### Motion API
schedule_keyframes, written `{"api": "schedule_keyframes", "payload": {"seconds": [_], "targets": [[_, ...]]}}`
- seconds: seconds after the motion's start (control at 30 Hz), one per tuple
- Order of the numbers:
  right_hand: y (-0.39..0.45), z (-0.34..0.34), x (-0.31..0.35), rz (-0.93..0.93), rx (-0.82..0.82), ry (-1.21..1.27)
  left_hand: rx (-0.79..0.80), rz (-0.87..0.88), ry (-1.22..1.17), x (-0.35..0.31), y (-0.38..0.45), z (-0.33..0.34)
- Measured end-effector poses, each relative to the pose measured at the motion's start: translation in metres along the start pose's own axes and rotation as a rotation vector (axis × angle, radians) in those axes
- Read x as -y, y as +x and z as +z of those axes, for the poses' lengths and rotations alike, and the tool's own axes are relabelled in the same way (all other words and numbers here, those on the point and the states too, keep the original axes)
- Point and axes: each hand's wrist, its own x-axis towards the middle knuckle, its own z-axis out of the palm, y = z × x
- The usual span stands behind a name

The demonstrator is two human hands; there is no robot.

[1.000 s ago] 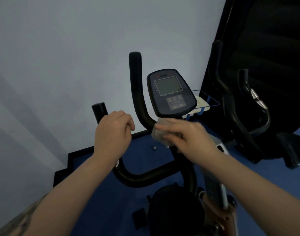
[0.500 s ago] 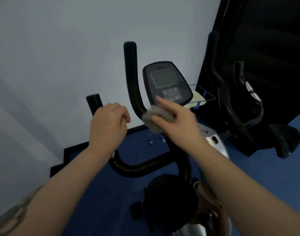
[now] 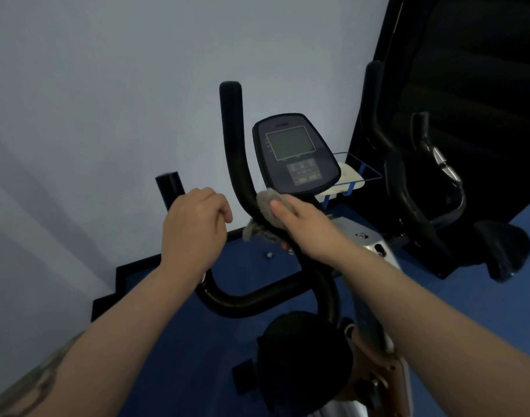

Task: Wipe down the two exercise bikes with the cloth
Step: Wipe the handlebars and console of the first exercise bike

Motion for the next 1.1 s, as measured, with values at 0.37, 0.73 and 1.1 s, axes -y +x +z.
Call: {"api": "schedule_keyframes", "payload": {"seconds": [0.37,0.73,1.1], "targets": [[-0.028,0.019,-0.001,-0.412,-0.294,-0.364,0.018,0.037,-0.025,0.003,0.002,0.0],[-0.039,0.004,-0.011,-0.455,-0.216,-0.332,0.0,0.037,0.02,-0.003,-0.002,0.0],[0.04,0.046,0.057,-0.367,-0.377,-0.497,-0.061,-0.058,0.11,-0.004,-0.001,-0.007]]}}
